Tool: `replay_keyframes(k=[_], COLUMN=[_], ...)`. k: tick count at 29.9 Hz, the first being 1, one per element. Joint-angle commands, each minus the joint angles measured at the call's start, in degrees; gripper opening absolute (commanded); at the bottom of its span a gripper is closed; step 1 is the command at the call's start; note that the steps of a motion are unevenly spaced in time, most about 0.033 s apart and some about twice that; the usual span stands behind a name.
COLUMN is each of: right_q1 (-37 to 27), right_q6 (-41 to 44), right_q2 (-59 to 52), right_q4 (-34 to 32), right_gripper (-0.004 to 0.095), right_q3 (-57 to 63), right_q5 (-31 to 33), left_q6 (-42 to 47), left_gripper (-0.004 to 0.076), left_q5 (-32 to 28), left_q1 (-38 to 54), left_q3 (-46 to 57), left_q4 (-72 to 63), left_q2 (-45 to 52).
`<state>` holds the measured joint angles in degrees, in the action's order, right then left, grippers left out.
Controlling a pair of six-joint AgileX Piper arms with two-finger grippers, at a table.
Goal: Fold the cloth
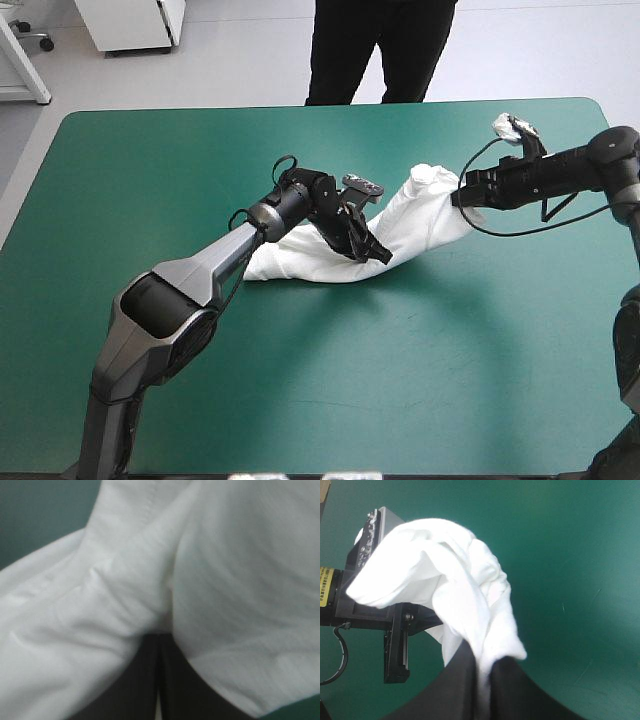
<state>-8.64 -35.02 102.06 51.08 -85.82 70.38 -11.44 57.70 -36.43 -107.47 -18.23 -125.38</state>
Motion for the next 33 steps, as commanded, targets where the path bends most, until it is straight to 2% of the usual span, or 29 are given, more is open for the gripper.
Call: replay_keyframes(k=[1,7,13,17,26,31,33], right_q1=[-0.3,0.2,4.5,10.2,26.4,32.4,34.0], right_q6=[-0.1,-0.1,0.8,1.2,2.5,3.2,3.2], right_q2=[-3.4,-3.4,-3.4,-3.4,-1.2,4.9,8.2], right_q4=[3.2,3.2,4.2,7.0,9.4,9.6,9.6], right_gripper=[-0.0013,-0.0013,-0.0013,-0.0013,-0.0013,-0.0006,0.0052], right_q3=[-2.2,-2.3,-2.4,-2.5,-3.1,-8.8,-12.6], right_q5=[1.3,1.3,1.3,-1.2,-15.7,-16.2,-13.9], left_q6=[1.8,4.5,4.8,5.4,5.8,6.4,7.0], left_gripper=[-0.0009,-0.0009,-0.0009,-0.0009,-0.0009,-0.0009,-0.0009], left_q5=[2.8,5.7,10.4,11.4,13.9,14.0,14.0], left_q1=[-0.4,1.4,2.9,2.9,2.9,2.9,2.9], left_q3=[-2.0,-7.1,-8.4,-8.4,-8.4,-8.4,-8.4], left_q4=[2.7,8.1,15.2,17.7,19.4,20.1,20.4], left_q2=[4.0,9.8,19.1,27.7,40.5,42.7,42.8])
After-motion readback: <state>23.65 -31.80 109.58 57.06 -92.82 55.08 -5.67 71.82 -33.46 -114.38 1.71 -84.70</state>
